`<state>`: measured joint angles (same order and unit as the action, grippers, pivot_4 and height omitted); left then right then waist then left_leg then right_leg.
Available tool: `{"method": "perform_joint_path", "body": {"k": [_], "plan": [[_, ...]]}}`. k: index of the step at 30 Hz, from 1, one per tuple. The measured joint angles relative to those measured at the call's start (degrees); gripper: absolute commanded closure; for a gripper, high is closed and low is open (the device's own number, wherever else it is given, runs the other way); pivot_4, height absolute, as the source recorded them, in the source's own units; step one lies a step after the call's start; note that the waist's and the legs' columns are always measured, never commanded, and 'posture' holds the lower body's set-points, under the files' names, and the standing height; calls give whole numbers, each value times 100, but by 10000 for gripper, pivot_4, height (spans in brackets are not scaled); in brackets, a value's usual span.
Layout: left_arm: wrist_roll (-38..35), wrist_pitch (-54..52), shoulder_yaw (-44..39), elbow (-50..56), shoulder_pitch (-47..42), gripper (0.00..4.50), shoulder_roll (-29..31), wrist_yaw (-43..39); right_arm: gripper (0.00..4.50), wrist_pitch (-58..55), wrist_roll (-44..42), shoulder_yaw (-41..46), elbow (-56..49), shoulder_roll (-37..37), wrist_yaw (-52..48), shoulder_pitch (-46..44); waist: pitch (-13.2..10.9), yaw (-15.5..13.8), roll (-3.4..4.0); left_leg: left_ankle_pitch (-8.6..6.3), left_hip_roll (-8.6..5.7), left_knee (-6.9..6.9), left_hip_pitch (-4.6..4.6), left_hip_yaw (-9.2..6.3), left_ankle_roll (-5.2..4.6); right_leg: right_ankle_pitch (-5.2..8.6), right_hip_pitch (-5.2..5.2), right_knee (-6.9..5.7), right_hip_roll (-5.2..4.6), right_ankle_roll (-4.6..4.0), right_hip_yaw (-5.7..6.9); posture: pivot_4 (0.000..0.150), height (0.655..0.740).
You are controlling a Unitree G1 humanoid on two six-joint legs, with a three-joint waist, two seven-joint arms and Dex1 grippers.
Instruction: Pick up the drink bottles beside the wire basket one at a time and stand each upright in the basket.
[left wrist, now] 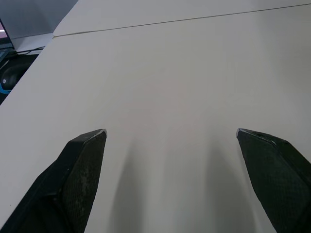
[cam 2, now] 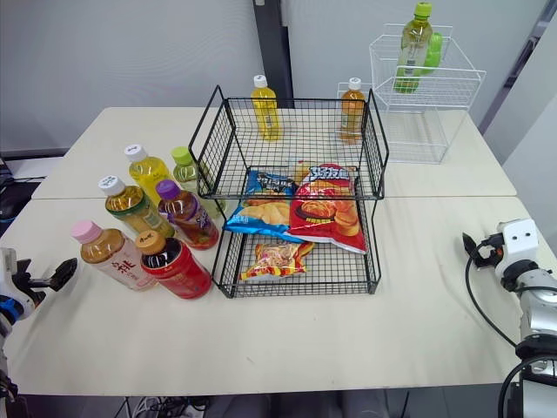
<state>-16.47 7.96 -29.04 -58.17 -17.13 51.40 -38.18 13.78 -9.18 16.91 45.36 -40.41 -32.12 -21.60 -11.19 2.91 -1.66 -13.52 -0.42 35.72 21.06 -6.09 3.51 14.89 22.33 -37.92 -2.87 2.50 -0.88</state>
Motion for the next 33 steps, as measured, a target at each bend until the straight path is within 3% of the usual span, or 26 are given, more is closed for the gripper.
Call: {"method": "perform_joint_path", "body": {"k": [26,29,33], "plan": [[-22,27,-46,-312,-311,564,21,134,0,-449,-355,272,-92,226,533,153,0,0,0,0,0,0,-1,3,1,0,0,0,0,0,-3,1500,7400],[-5,29,-45,-331,-317,564,38,130,0,-784,-574,459,-398,241,667,114,0,-3,0,-1,0,1,-1,4,1,-1,0,0,0,1,-4,1500,7400],[67,44,-5,-440,-397,564,101,93,0,-1287,-892,478,-1723,176,503,-86,-2,24,3,-1,3,0,-1,4,1,0,3,-2,1,1,-2,1500,7400]]}}
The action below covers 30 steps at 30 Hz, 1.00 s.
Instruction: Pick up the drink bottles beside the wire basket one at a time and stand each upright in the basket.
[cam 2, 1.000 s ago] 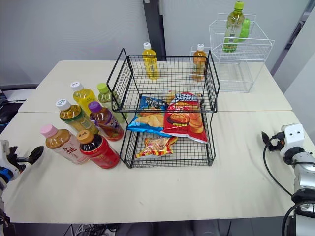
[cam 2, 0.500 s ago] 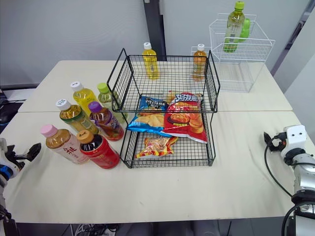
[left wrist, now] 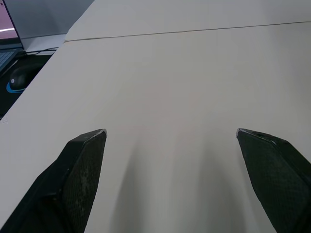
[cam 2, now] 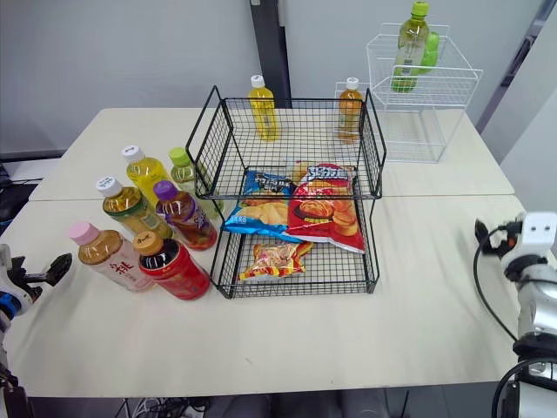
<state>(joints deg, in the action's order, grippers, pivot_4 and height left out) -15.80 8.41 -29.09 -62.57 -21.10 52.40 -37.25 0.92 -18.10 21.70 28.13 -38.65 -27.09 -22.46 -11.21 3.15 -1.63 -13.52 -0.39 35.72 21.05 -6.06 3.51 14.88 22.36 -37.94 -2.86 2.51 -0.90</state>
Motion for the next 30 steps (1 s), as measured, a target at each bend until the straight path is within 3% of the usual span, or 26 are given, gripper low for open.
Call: {"method": "perform_joint_path", "body": {"k": [6,14,18,25,30], "plan": [[54,67,20,-137,-206,564,11,-59,0,-772,-770,-174,-2207,-336,-766,-689,2,-22,-4,-3,2,-2,3,-11,3,0,0,1,1,0,9,1500,7400],[128,91,204,-339,-378,564,10,-92,0,-2210,-2303,-644,-4838,-317,-1218,-619,3,-125,-7,-4,3,1,15,-17,5,0,2,9,-2,0,13,1500,7400],[140,96,236,-347,-409,564,7,-113,0,-2711,-3096,-1125,-5908,102,-1136,-384,7,-135,-14,-4,6,3,18,-22,6,0,3,9,-1,0,18,1500,7400],[-24,93,119,-267,-199,564,15,-405,0,-2276,-2874,-1878,-6139,676,-1748,-330,9,-130,-17,-5,6,2,20,-15,6,-1,11,13,-2,2,16,1500,7400],[-742,-121,-578,576,541,564,21,-969,0,-1739,-2575,-2240,-5946,1024,-2332,-285,13,-112,-26,-4,13,14,83,-10,7,-21,87,-7,0,-29,9,1500,7400]]}}
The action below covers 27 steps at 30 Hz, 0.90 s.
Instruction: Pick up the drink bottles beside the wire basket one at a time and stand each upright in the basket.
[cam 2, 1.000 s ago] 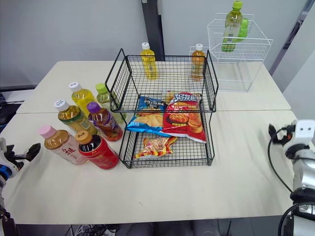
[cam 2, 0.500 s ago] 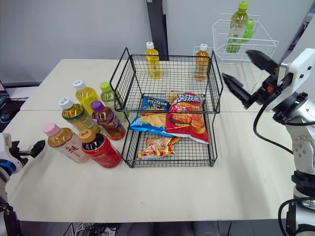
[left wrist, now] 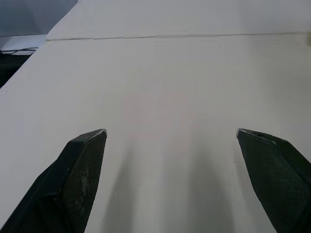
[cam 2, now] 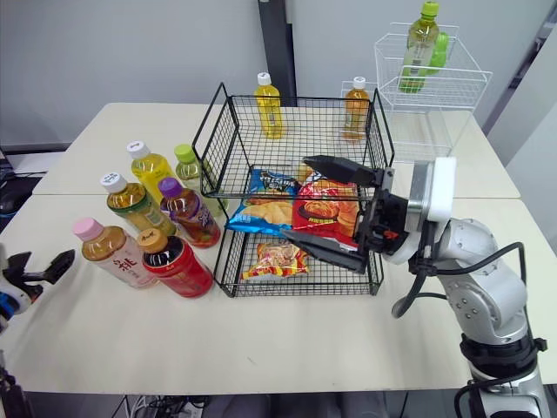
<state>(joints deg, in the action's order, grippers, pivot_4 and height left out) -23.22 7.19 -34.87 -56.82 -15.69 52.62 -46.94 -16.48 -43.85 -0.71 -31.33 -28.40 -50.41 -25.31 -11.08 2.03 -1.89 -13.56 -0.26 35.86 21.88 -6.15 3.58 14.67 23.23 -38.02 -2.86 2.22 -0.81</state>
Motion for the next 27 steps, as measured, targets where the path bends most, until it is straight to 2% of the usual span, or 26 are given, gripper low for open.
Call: {"method": "perform_joint_path", "body": {"k": [5,11,16,18,21,27], "plan": [[-726,-732,-917,2385,1794,564,-307,-5,0,66,22,-85,500,201,-230,-132,-2,26,3,0,36,-3,0,4,1,-3,3,4,-26,-4,-3,1500,7400],[-1914,-2220,-1915,6082,4263,564,-1508,360,0,-58,-80,-119,801,317,-492,-470,-1,-2,-7,-5,60,1,-2,15,9,2,0,20,-18,3,-5,1500,7400],[-2921,-3012,-2309,8366,5242,564,-1915,796,0,-188,-76,-230,1089,478,-605,-749,-3,-82,-3,-3,86,13,0,63,8,33,-16,17,14,-38,12,1500,7400],[-3142,-3177,-2310,8843,5263,564,-1906,981,0,-255,-72,-284,1169,515,-634,-769,-4,-87,0,-3,93,14,0,87,8,33,-14,16,36,-39,7,1500,7400],[-3231,-3320,-2226,9089,4780,564,-1741,1462,0,-284,-30,-294,1218,591,-693,-836,-6,-80,4,-3,105,13,0,98,8,29,-7,10,60,-34,-5,1500,7400],[-2744,-3535,-1377,8758,3498,564,-1361,2248,0,-282,107,-340,1224,612,-707,-964,-6,-40,3,-3,110,12,-2,106,8,9,-3,5,71,-19,-11,1500,7400]]}}
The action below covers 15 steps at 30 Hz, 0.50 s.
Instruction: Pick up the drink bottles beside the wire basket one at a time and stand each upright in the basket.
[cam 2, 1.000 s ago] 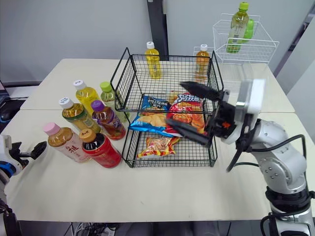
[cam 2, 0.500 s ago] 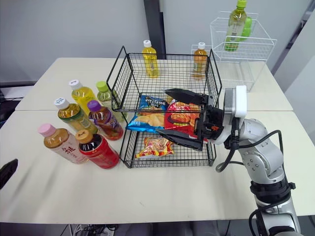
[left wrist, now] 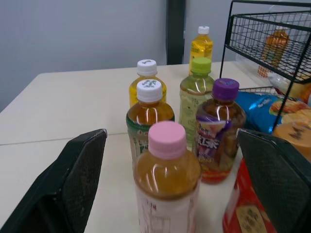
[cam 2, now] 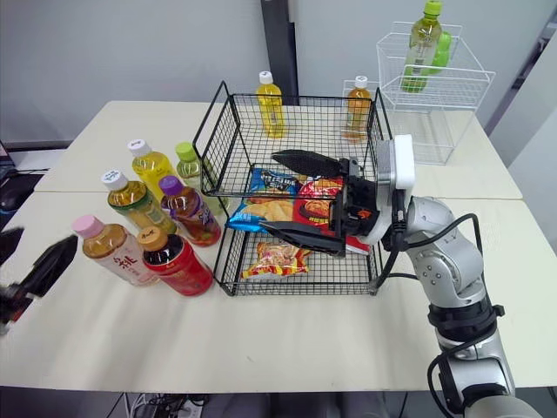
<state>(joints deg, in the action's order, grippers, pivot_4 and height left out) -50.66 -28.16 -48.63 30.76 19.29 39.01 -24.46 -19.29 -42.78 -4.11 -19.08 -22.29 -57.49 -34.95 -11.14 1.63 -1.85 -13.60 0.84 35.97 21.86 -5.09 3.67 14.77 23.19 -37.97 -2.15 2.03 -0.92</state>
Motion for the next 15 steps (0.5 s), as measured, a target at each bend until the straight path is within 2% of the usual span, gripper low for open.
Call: {"method": "perform_joint_path", "body": {"k": [8,15], "plan": [[604,-142,1035,-617,-986,564,100,86,0,-20,121,17,-158,-74,86,41,-2,16,2,-1,1,-1,1,9,0,-11,4,2,0,-16,-5,1500,7400],[903,-163,1238,-817,-1174,564,99,28,0,-119,119,63,-338,-189,256,128,-1,17,1,-1,2,-1,1,9,0,-11,5,1,0,-16,-5,1500,7400]]}}
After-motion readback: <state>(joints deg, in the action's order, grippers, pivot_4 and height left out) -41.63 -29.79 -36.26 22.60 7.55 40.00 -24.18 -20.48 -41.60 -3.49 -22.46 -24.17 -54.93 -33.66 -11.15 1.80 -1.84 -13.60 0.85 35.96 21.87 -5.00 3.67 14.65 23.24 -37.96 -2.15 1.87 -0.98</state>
